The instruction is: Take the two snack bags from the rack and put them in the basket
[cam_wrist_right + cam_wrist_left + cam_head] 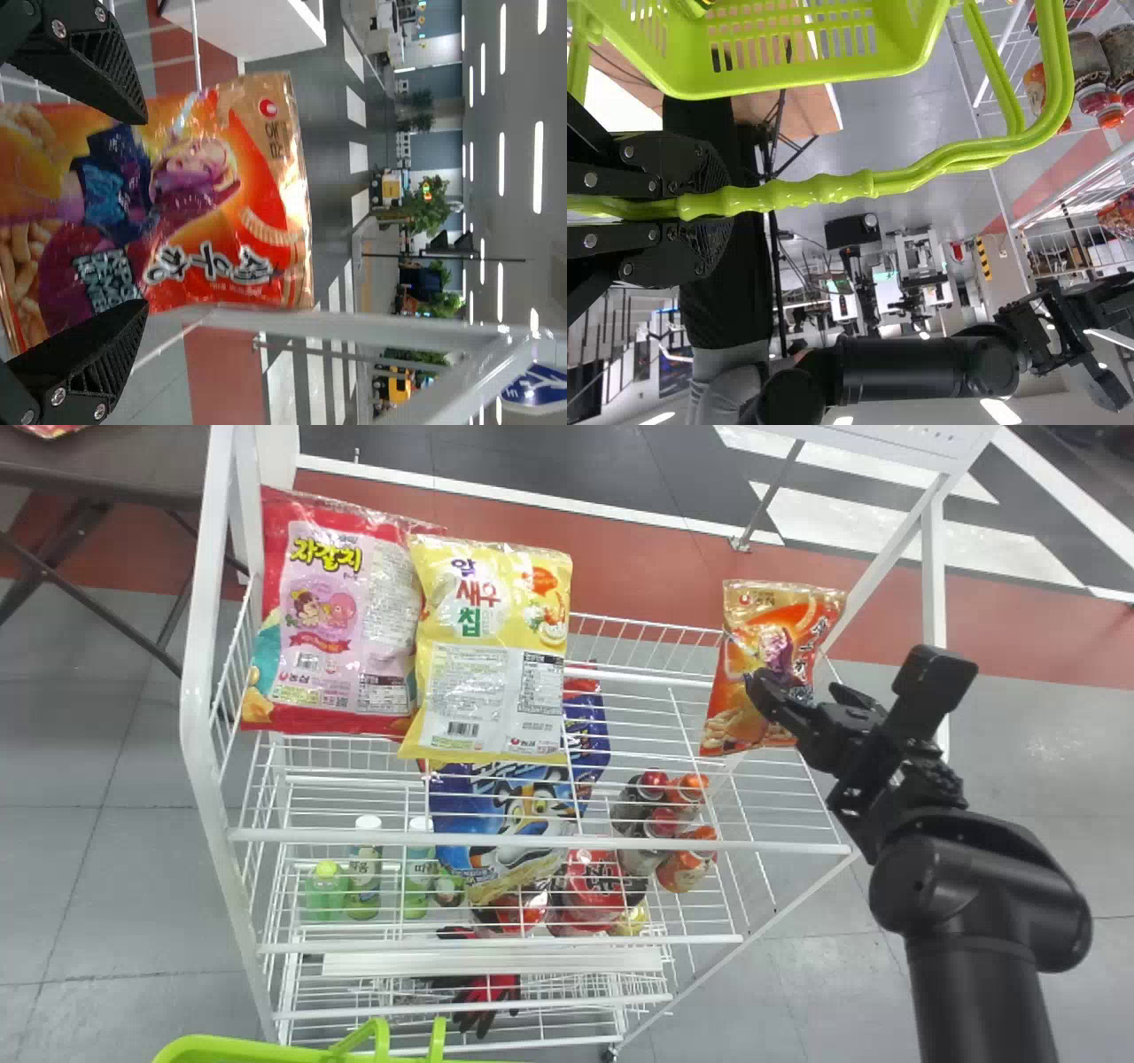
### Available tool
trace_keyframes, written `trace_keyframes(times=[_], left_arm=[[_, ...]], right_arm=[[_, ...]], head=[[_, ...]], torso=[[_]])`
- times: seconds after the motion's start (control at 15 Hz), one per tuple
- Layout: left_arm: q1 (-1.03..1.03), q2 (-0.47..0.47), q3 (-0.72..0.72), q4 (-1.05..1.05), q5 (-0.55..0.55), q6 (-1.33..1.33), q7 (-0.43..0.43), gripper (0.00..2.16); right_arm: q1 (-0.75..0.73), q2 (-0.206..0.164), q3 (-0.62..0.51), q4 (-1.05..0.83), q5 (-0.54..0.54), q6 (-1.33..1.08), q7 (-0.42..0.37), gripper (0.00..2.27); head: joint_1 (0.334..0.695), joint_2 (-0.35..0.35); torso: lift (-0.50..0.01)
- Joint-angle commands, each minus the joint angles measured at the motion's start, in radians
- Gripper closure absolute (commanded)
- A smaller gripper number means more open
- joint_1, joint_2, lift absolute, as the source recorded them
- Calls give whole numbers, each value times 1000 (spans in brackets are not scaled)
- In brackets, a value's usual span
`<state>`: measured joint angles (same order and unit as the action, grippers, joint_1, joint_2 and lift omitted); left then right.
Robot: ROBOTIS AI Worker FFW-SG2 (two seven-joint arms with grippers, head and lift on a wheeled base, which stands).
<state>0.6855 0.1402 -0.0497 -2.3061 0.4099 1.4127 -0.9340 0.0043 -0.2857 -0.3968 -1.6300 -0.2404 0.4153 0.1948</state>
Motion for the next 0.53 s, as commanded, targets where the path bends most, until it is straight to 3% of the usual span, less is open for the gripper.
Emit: trace_keyframes(times=[0.0, 0.47], left_arm=[[-14, -1, -6, 10, -2, 1, 9, 1868], [-9, 1, -21, 10, -6, 1, 21, 1868]], right_arm=[[-13, -12, -10, 39, 0, -8, 5, 73], [-69, 13, 30, 84, 7, -26, 37, 73]], head=[[695, -350], [695, -350]], torso=[[-11], [-11]])
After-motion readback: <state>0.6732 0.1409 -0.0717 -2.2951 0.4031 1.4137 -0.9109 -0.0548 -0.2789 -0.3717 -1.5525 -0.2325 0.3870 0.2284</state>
